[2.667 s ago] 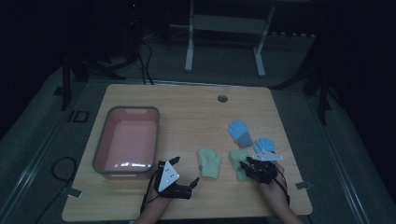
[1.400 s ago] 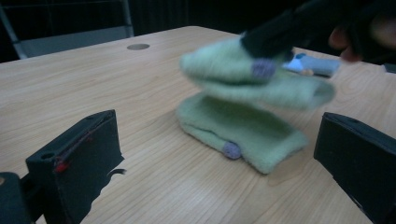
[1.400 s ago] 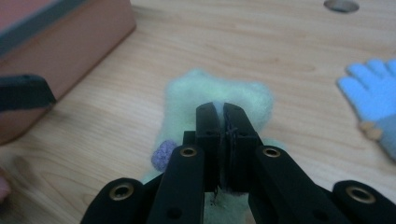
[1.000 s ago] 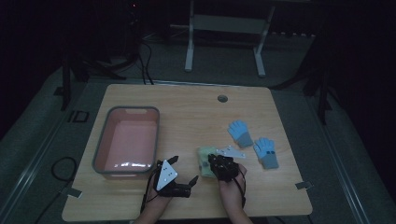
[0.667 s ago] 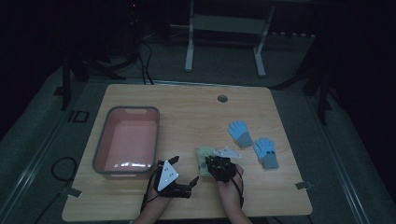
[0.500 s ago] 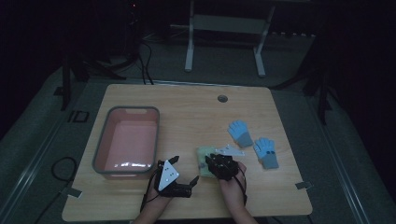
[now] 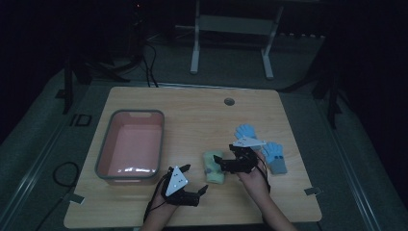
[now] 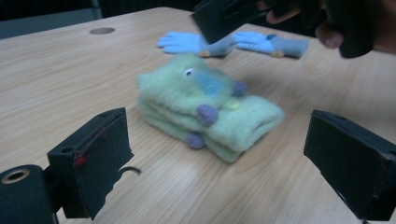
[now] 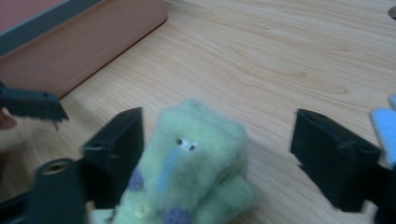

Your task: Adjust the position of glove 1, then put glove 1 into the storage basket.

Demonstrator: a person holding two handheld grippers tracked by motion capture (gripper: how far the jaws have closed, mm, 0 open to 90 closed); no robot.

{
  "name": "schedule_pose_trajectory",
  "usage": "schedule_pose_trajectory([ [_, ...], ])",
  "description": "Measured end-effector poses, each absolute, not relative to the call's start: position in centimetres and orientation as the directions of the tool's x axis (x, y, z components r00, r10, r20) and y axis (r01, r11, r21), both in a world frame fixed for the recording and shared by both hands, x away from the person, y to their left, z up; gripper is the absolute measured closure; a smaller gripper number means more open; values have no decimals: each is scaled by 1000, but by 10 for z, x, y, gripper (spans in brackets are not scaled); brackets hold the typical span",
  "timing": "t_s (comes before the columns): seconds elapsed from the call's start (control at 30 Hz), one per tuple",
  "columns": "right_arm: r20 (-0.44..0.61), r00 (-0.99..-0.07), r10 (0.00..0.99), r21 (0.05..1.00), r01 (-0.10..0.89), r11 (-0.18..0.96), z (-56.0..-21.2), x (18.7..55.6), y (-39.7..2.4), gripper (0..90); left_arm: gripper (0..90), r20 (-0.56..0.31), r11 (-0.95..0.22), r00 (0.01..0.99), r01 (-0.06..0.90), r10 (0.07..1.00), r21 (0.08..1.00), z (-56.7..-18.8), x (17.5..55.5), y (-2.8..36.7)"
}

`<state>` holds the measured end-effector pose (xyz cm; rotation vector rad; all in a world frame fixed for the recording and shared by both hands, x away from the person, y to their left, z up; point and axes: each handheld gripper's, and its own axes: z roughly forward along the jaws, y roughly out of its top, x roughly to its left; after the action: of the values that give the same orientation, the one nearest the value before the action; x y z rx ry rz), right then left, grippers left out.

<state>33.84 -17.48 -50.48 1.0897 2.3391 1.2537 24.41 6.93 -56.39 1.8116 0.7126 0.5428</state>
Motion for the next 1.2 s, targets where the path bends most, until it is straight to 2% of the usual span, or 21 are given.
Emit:
schedule_pose_trajectory([
  [0.1, 120, -710, 694, 789, 492, 367, -507, 341, -182, 164, 74, 56, -288, 671, 240, 740, 927, -563, 245, 71],
  [0.23, 95, -767, 635, 787, 449, 424, -509, 344, -197, 166, 74, -59, -245, 695, 330, 717, 911, -558, 248, 73],
  [0.33, 141, -774, 617, 782, 470, 411, -513, 348, -211, 156, 72, 1, -315, 731, 294, 683, 903, -553, 247, 65],
  [0.37, 164, -767, 621, 777, 488, 398, -513, 349, -213, 156, 72, 1, -315, 731, 294, 683, 903, -553, 247, 65],
  [0.4, 172, -760, 627, 779, 494, 386, -514, 350, -213, 149, 72, 2, -333, 776, 269, 631, 904, -554, 248, 62],
  [0.47, 224, -770, 597, 777, 511, 367, -514, 352, -214, 134, 79, 4, -352, 796, 263, 605, 898, -555, 250, 59],
  [0.53, 217, -773, 596, 775, 508, 377, -513, 353, -210, 146, 83, 27, -377, 809, 243, 587, 894, -556, 251, 55],
  [0.67, 217, -789, 575, 770, 500, 395, -511, 363, -198, 259, 93, 42, -419, 834, 231, 549, 878, -556, 258, 44],
  [0.83, 246, -800, 547, 753, 513, 412, -515, 382, -180, 328, 127, 94, -482, 871, 174, 483, 859, -551, 267, 30],
  [1.0, 269, -803, 532, 721, 534, 442, -524, 394, -172, 345, 220, 158, -554, 891, 118, 425, 824, -551, 273, 24],
  [1.03, 282, -799, 531, 715, 545, 439, -527, 396, -172, 345, 220, 185, -580, 898, 91, 399, 809, -551, 274, 22],
  [1.2, 320, -785, 530, 650, 589, 480, -545, 400, -172, 342, 357, 304, -664, 899, -19, 316, 747, -556, 277, 16],
])
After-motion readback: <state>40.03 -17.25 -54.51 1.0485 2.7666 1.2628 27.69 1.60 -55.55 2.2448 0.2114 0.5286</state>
